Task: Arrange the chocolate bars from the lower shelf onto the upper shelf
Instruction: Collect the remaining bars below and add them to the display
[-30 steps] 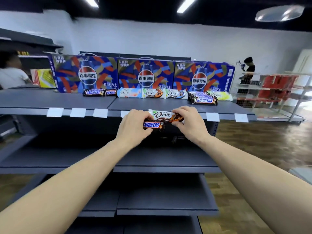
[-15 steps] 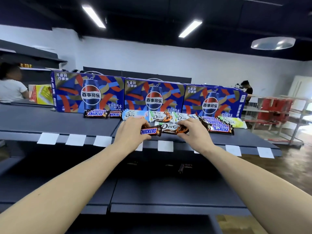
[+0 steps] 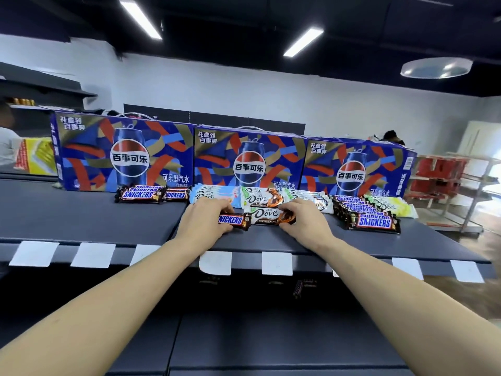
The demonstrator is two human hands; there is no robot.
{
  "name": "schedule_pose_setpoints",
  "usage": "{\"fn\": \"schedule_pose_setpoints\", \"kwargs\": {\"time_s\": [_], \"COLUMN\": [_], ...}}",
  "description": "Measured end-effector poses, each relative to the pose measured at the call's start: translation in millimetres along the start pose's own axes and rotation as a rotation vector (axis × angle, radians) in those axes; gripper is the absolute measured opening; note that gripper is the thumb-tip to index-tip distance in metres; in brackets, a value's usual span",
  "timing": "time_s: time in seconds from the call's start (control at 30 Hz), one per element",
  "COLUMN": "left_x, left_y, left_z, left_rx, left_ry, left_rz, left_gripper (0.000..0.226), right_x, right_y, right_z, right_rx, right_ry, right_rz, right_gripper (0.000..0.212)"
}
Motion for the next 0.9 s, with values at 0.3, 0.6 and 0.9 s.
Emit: {"fn": "schedule_pose_setpoints", "kwargs": {"time_s": [0.3,0.6,0.9], "left_x": [29,45,61], "left_y": [17,24,37], "left_z": [-8,-10,-17], "left_rx": [0.069,0.119,0.118], "left_ry": [-0.007,-0.030,-0.030], "left_rz": [0.048,0.057,0.044], "left_gripper": [0.028,0.030,0.031], "right_x": [51,82,86], "right_y": [-19,-23,-16], "right_z": [-16,-30,-34], "right_rx": [0.074,-0.026,-0.037], "right_ry": [0.007,-0.002,-0.033], "right_rz": [-0.060,-0.067,-0.064], "right_gripper": [0.040,0.041,0.051]}}
Point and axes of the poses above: each hand's wrist, its own x-axis towards the middle knuckle, its own z-axis out of the back of the hand, y = z × x, the point moved 8 cm from there along x, towards the middle knuckle, and after that the axes turned 9 degrees about y, right-handed, at the moved point
